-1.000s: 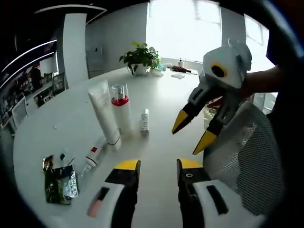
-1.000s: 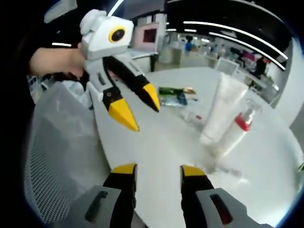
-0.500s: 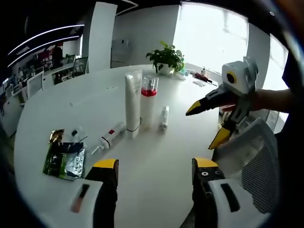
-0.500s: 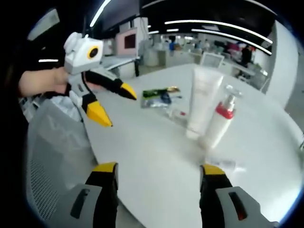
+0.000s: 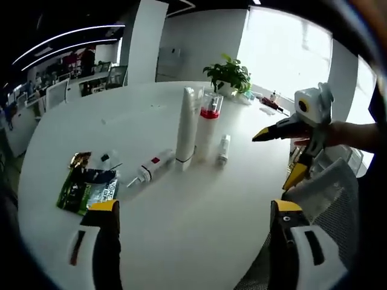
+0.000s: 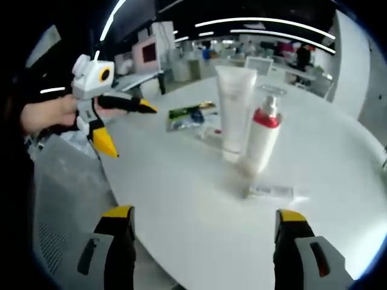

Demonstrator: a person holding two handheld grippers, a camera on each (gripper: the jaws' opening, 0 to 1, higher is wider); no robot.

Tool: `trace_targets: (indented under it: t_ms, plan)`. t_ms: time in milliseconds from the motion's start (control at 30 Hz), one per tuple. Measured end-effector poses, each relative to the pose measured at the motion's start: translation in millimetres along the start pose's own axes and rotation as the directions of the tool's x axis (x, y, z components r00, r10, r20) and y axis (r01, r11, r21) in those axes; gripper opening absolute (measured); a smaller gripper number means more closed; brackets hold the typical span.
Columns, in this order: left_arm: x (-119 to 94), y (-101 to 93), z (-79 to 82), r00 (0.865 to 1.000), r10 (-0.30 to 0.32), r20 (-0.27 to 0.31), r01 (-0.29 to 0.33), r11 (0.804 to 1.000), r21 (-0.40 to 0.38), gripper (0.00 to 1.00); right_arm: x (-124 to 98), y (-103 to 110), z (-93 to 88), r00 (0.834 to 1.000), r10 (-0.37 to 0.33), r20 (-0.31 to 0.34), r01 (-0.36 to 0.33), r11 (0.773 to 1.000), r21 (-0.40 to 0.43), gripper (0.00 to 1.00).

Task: Arrange the skincare products in the storage area until every visible bottle or jar stands upright without overlapping.

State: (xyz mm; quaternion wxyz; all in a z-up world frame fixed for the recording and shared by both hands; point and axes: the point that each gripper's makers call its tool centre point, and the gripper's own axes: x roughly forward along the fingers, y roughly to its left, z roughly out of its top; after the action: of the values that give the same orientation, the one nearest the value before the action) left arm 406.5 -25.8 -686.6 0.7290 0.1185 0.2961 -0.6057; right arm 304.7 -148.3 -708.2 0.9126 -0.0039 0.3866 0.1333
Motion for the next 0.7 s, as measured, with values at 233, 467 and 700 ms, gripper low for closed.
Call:
trace_targets:
  t_ms: [233,467,700]
  plan:
    - [5.2,0.8,-5.9,1.000,-0.008,-0.027,0.009,1.000,0.006,0.99,-0.3,-10.4,-3.1,1.000,-0.011,-0.013,0.011,1.000,-0.007,0.99]
    - [8.7,0.6,-4.9,0.999,-0.019,-0.030,0.019,1.000,0.010,0.99,2.9,-26.1,-6.3,0.999,-0.021,-0.034,0.017,0.993,-0.113,0.92]
    - [14.0,-2.0,-12.1,0.999,-0.027,-0.043,0.028,1.000,0.002,0.99,7.8,-54.0,-6.8,0.992,-0.022,-0.121,-0.018,0.947,-0.321,0.81]
